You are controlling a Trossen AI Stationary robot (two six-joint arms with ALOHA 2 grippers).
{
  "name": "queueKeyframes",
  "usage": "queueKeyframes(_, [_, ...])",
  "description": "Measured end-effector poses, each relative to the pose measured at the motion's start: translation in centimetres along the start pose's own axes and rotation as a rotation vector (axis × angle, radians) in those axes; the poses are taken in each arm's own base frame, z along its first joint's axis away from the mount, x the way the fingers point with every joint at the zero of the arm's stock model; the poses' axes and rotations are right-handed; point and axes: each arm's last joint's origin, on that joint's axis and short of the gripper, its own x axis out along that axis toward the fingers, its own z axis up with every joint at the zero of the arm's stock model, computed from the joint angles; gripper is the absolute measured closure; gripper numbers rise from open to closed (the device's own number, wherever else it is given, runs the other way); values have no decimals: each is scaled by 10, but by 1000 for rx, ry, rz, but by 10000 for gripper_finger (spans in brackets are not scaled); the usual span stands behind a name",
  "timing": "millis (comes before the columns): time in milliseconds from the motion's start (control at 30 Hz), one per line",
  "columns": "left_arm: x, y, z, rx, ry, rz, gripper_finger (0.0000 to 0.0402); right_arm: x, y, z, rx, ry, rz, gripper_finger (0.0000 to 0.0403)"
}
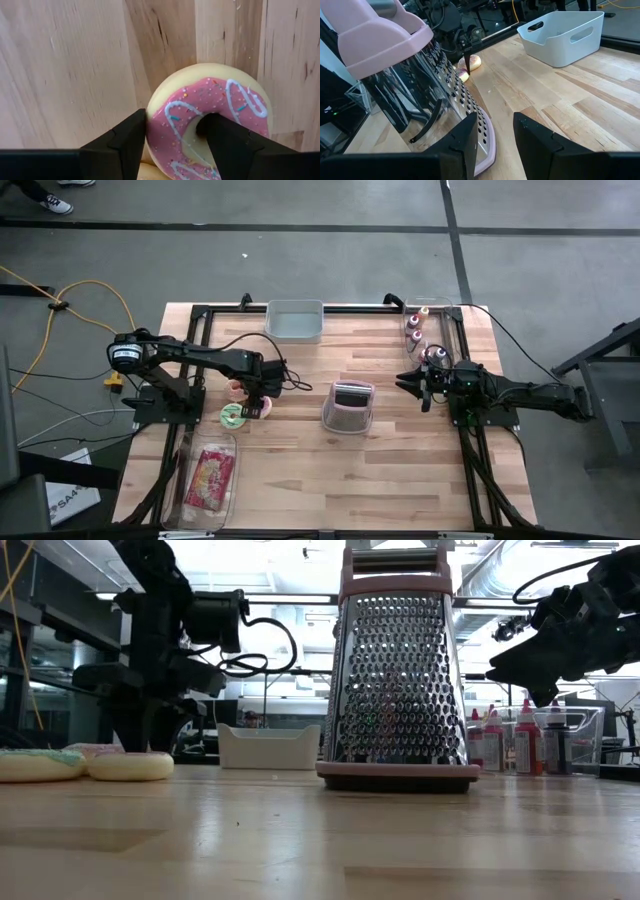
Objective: Pick & Place Food Item
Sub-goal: Put the pink donut into the gray bin
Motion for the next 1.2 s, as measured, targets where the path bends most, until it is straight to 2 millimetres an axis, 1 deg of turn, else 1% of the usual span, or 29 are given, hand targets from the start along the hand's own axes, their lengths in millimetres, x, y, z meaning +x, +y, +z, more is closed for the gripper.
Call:
queueKeyframes(233, [0,0,0,-7,0,-1,255,0,0,0,0,0,0,289])
queueKeyframes(333, [0,0,0,-8,1,-2,268,0,0,0,0,0,0,289])
queueKeyframes(467, [0,0,0,-9,2,-3,276,0,0,0,0,0,0,289])
queueKeyframes(700, [-2,0,-1,-19,-10,-12,277,0,0,0,0,0,0,289])
queueKeyframes(867, [-18,4,-2,-50,-84,-35,277,0,0,0,0,0,0,289])
queueKeyframes(1200, [-74,15,-11,-144,-304,35,277,0,0,0,0,0,0,289])
